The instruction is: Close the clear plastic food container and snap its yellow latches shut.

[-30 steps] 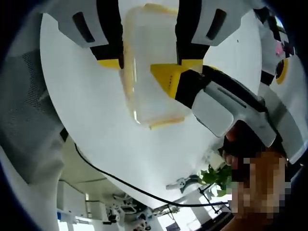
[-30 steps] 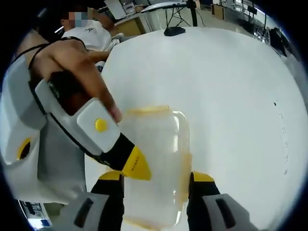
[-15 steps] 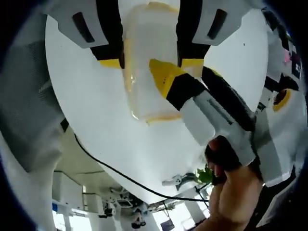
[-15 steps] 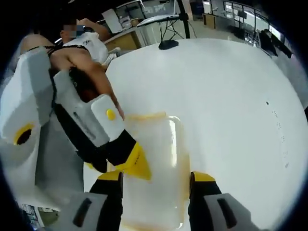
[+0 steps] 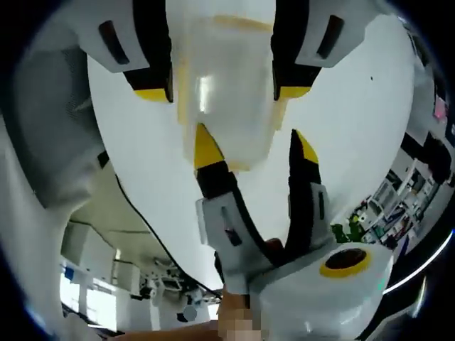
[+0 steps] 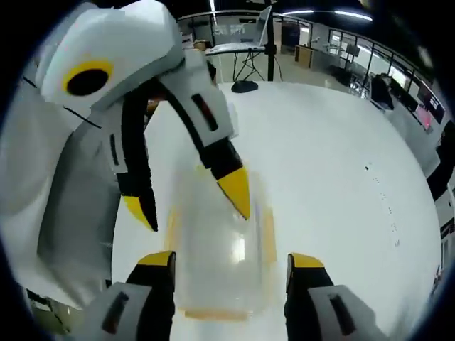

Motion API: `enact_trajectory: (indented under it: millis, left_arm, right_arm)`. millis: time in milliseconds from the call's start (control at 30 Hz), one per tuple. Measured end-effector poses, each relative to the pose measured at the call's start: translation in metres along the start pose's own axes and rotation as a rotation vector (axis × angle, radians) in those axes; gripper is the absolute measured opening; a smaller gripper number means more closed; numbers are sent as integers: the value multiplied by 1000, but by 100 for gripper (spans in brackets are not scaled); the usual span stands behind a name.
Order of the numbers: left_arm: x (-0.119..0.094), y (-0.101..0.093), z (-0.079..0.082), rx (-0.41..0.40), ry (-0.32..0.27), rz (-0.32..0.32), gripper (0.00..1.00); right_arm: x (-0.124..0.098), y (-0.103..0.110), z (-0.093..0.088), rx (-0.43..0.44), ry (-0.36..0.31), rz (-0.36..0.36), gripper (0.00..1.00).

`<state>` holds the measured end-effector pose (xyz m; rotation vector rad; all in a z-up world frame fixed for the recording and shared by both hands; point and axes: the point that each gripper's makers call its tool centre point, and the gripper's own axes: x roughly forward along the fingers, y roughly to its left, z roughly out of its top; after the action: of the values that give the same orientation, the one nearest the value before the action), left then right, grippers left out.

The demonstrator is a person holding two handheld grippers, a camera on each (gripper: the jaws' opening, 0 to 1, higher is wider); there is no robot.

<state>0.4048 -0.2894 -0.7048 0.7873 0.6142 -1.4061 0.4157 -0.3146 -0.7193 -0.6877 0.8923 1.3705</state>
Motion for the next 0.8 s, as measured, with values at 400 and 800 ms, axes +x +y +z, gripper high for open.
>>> enact_trajectory:
  millis: [400,800]
  left_arm:
    - [-1,10,-41,-2,127,-75,85]
    - [23,7,-69,46,207,-98,81]
  right_arm:
    - [1,17,-25,33,34,12,99]
    - [21,15,-31,-48,60,-51,79]
